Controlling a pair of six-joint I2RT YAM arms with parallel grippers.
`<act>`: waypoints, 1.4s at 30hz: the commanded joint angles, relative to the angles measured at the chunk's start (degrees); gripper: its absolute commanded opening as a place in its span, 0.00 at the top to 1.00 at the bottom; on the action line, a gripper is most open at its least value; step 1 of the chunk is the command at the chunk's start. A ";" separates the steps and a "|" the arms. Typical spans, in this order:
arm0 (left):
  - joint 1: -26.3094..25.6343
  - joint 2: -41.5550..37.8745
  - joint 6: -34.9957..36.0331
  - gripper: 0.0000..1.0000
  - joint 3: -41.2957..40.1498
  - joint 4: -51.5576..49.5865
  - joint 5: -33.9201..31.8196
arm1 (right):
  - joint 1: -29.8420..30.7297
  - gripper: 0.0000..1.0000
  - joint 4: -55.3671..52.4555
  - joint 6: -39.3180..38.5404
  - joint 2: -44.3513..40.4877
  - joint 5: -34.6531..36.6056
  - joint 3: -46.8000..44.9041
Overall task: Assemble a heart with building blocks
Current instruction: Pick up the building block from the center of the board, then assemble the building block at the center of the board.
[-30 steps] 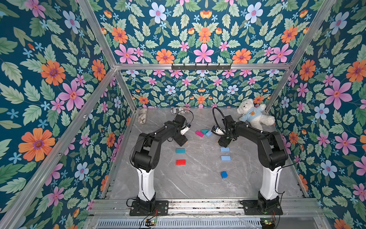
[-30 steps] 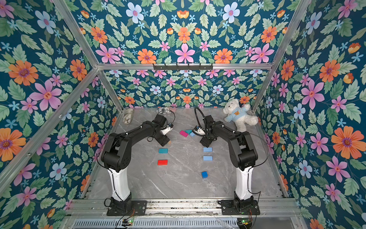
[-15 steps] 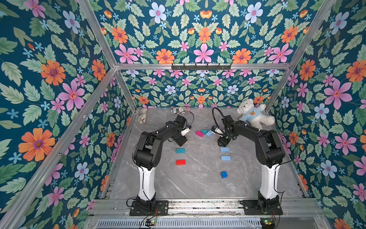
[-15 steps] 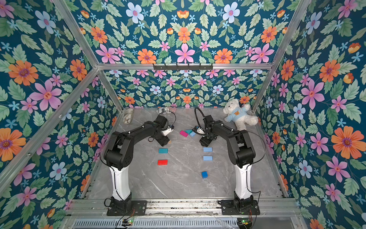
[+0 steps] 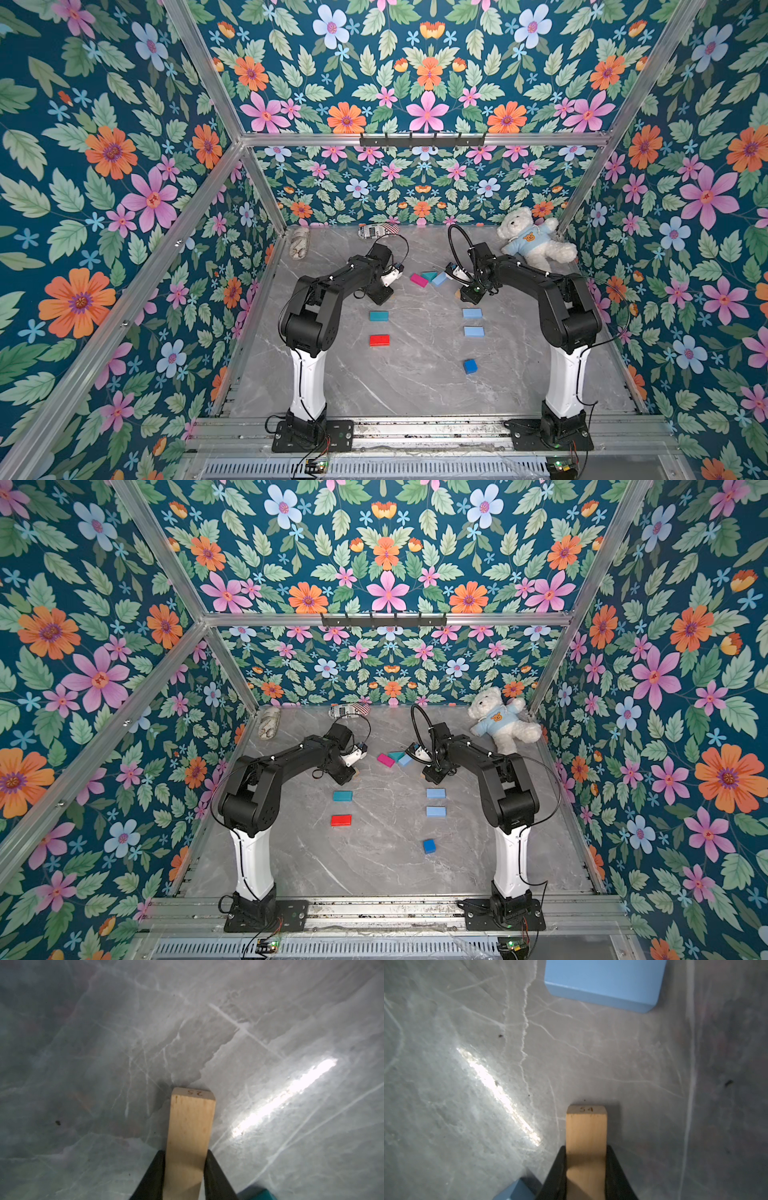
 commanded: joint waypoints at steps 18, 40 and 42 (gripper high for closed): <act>-6.46 1.19 -7.14 0.68 3.76 1.21 2.01 | 0.01 0.87 1.43 8.13 0.86 7.18 4.95; -7.04 5.38 -7.40 0.66 5.19 -1.51 -0.17 | 0.01 0.84 1.16 8.52 3.15 6.64 5.00; -7.04 5.79 -7.40 0.68 5.55 -1.59 -0.17 | 0.03 0.84 1.01 8.65 3.32 6.64 5.27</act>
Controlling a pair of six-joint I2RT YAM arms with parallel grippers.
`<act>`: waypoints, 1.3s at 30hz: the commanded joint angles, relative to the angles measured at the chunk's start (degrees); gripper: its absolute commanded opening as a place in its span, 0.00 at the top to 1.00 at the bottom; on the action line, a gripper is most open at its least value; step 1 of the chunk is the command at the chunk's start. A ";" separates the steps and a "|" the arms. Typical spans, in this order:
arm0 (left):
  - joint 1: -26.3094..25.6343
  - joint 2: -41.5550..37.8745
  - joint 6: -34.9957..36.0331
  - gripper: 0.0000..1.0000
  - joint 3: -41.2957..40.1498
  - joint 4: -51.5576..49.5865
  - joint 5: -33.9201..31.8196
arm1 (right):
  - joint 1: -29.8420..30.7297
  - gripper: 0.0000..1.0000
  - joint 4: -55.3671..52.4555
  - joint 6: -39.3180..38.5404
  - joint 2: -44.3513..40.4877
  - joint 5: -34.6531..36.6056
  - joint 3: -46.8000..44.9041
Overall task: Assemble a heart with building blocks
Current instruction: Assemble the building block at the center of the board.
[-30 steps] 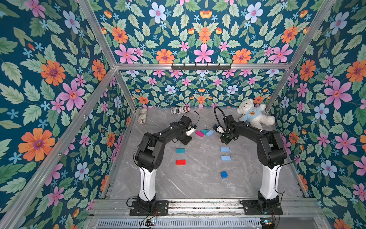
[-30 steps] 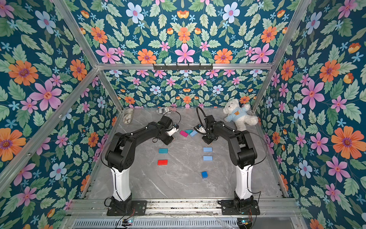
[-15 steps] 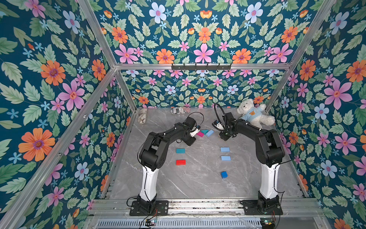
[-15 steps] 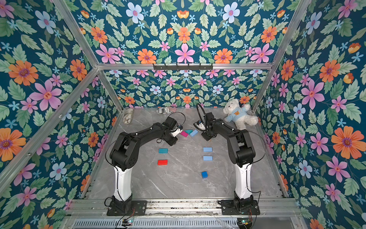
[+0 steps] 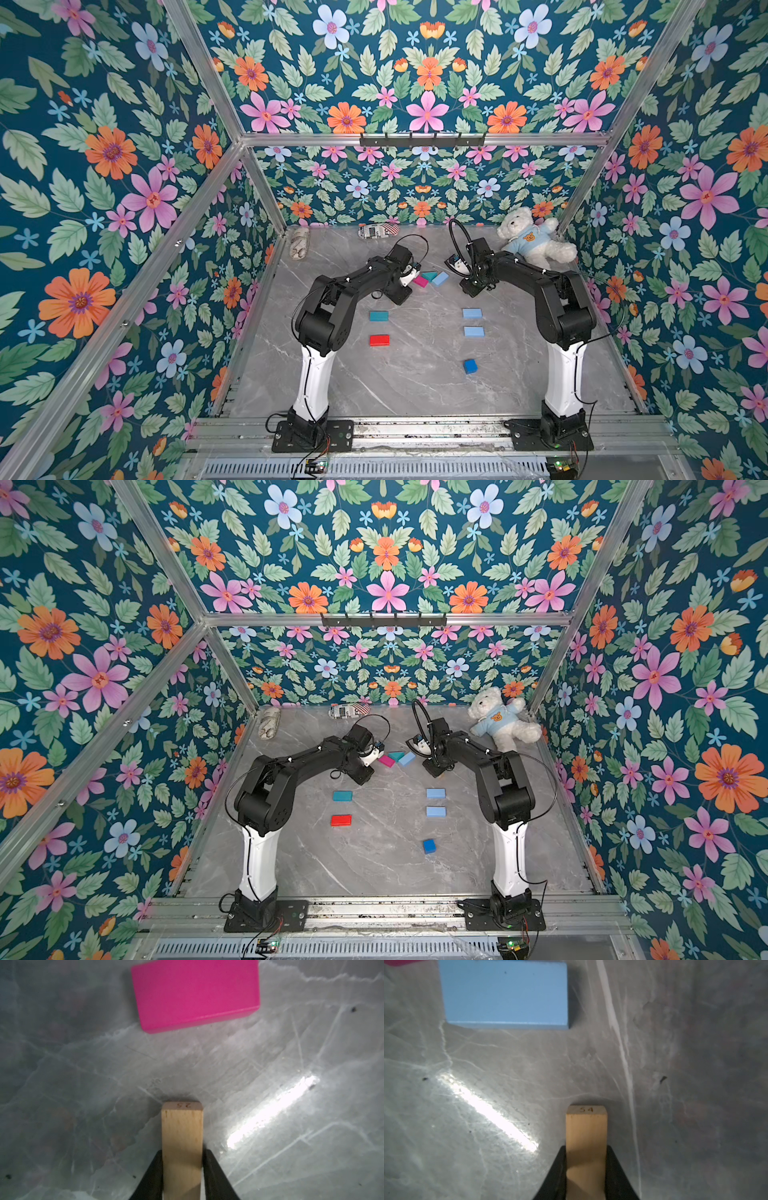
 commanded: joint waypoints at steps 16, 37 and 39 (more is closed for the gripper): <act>0.00 1.57 0.36 0.75 4.33 -2.27 -2.22 | -0.01 0.86 -1.06 0.03 -0.04 -0.42 2.05; -1.13 5.06 -2.08 0.74 8.12 -1.03 -1.55 | 1.66 0.87 -2.33 -0.55 2.16 -4.55 3.63; -1.14 5.37 -2.28 0.74 8.20 -0.67 -1.81 | 1.94 0.87 -2.36 -0.27 2.60 -4.55 3.86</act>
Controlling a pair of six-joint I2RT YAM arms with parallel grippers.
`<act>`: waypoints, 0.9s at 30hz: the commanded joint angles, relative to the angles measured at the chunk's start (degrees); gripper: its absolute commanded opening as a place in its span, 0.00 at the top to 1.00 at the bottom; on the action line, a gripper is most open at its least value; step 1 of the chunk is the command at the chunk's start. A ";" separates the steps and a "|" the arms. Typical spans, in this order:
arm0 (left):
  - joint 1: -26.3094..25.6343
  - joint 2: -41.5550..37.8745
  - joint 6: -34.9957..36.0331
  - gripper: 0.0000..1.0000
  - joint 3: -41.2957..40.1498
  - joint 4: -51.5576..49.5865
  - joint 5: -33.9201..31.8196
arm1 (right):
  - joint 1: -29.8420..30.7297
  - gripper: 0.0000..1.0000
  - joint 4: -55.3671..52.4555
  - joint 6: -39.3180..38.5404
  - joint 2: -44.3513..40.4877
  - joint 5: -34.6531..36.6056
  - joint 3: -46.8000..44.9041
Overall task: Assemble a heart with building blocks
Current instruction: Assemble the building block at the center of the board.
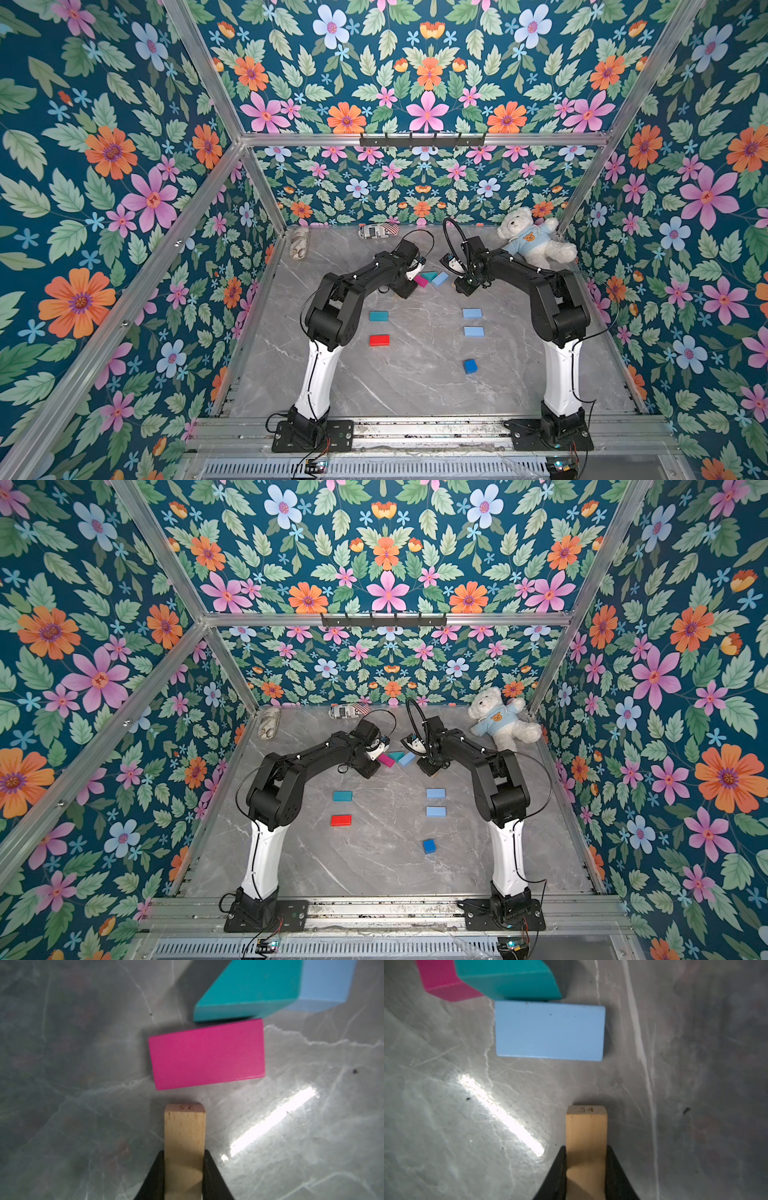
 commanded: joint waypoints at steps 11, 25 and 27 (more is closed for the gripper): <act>0.04 1.60 -1.11 0.74 0.87 0.82 -0.44 | 0.58 0.86 -1.06 0.96 2.26 -1.14 2.17; -0.05 2.38 -1.04 0.74 1.90 0.89 -0.96 | 0.67 0.87 -1.15 1.13 2.88 -1.22 2.57; -0.05 2.23 -1.03 0.74 1.73 0.82 -1.04 | 0.65 0.86 -1.14 1.22 3.05 -1.21 2.93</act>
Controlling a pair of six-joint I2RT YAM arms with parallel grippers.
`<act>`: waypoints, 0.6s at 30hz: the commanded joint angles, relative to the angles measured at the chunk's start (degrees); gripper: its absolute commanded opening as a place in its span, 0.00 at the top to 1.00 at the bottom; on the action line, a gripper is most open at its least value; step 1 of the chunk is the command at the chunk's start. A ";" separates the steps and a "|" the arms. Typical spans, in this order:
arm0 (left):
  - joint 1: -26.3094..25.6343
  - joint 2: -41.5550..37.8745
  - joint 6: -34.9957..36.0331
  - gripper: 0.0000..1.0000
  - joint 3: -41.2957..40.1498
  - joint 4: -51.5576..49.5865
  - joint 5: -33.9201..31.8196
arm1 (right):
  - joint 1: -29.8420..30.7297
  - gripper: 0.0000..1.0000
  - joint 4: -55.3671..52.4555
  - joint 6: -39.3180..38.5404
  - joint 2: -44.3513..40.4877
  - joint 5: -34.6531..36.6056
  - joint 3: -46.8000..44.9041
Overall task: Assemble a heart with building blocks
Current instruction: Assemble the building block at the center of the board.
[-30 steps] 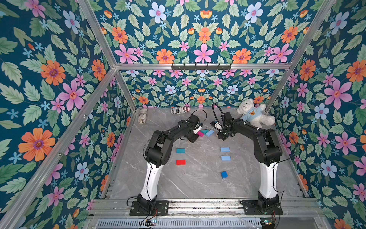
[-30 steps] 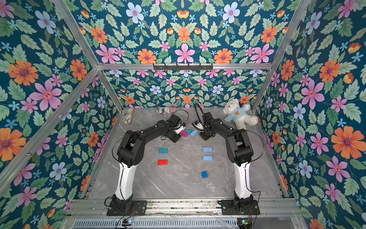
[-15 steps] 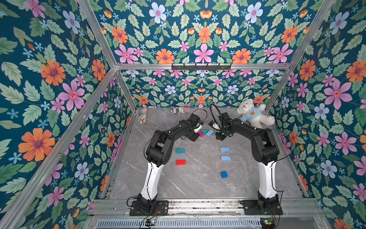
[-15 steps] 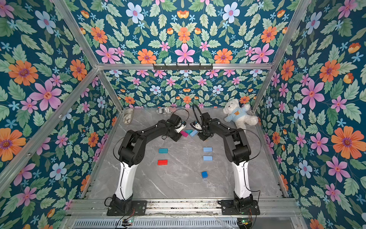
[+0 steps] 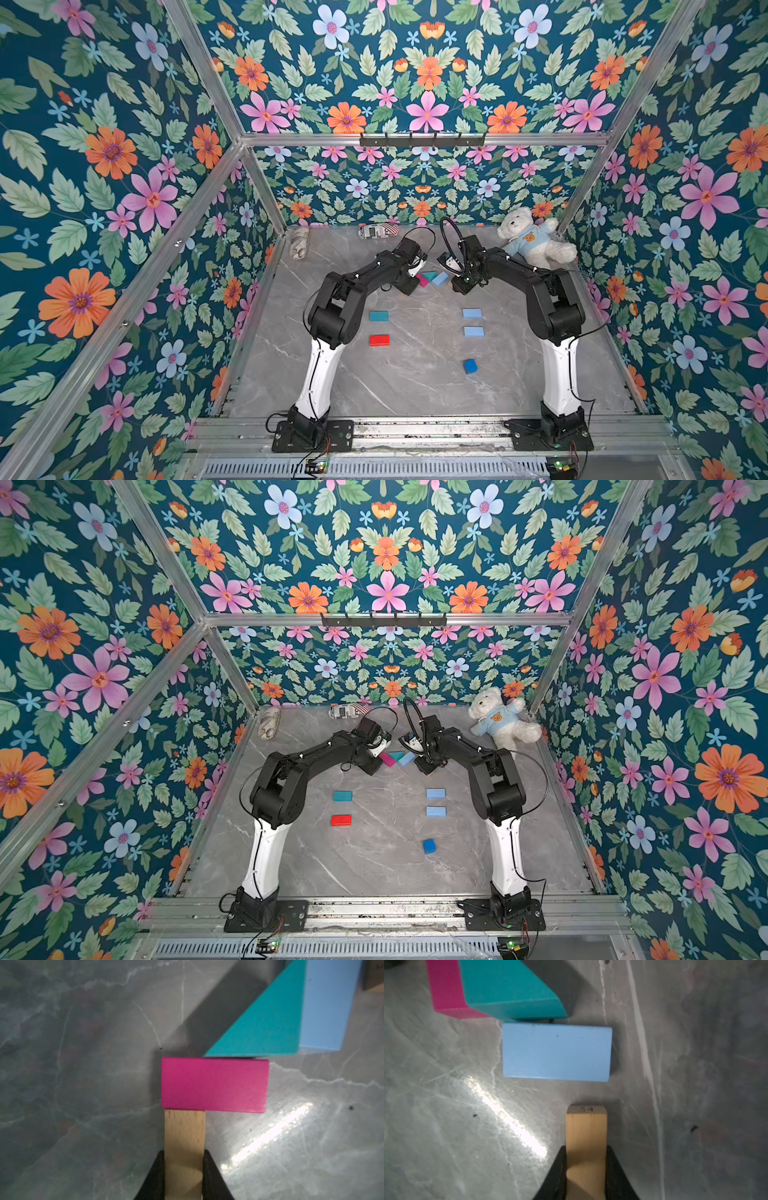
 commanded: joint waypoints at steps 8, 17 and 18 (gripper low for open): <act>-0.01 0.29 0.34 0.73 -0.74 -1.67 -1.07 | 0.31 0.86 -0.64 0.83 2.18 -0.34 1.60; -0.01 0.08 0.31 0.73 -1.02 -1.76 -1.27 | 0.41 0.86 -0.74 1.01 3.09 -0.60 2.40; -0.01 0.09 0.30 0.73 -1.02 -1.76 -1.27 | 0.48 0.86 -0.83 1.00 3.20 -0.60 2.53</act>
